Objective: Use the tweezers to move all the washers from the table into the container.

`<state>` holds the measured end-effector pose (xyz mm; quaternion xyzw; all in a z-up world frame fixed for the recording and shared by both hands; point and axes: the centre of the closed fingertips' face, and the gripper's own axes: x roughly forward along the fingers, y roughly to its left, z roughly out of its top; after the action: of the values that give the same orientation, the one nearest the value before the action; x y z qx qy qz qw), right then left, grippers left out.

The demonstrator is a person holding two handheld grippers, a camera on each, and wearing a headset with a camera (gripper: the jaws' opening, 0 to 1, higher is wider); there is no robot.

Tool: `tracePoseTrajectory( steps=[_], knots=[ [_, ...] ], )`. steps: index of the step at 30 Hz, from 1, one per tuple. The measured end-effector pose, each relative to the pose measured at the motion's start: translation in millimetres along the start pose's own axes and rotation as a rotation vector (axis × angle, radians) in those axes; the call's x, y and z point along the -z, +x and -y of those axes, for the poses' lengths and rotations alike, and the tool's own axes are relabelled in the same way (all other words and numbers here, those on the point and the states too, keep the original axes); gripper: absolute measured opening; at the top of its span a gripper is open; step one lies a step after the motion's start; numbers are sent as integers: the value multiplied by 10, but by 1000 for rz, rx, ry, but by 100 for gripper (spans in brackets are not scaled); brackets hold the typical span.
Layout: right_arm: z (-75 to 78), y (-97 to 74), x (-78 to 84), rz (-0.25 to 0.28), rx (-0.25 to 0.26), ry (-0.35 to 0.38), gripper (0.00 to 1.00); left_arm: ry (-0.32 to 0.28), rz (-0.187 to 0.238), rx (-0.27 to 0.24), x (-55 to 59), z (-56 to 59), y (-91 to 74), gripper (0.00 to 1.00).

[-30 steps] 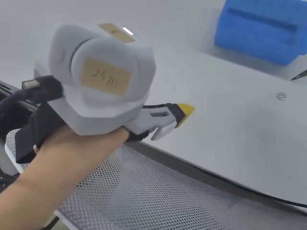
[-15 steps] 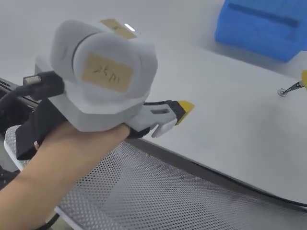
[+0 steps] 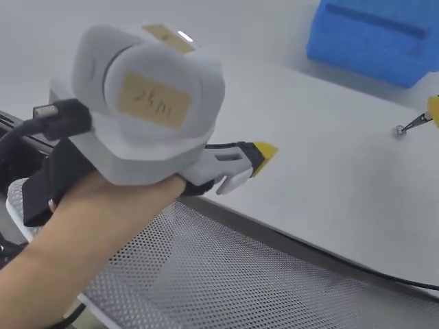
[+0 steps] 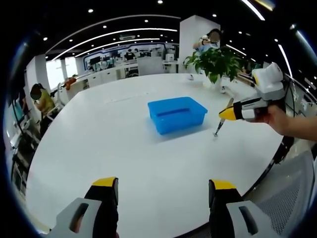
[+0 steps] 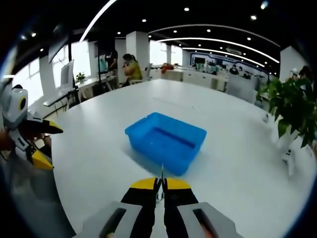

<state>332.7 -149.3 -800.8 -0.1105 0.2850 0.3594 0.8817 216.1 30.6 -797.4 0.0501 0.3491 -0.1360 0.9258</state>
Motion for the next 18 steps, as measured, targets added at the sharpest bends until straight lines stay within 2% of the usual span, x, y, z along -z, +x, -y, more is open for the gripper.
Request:
tracePoseTrajectory(
  steps=[9,16,18],
  knots=[
    [-68,-1,-459,87,-15,-37,0,5,10,-2,-44,4,-29,75],
    [82,94,-801,167,26,-36,0,14,27,-18,-110,-22,-88,74],
    [114,176,-823,161,32,-26,0,11,30,-19,-113,-18,-99,74]
  ],
)
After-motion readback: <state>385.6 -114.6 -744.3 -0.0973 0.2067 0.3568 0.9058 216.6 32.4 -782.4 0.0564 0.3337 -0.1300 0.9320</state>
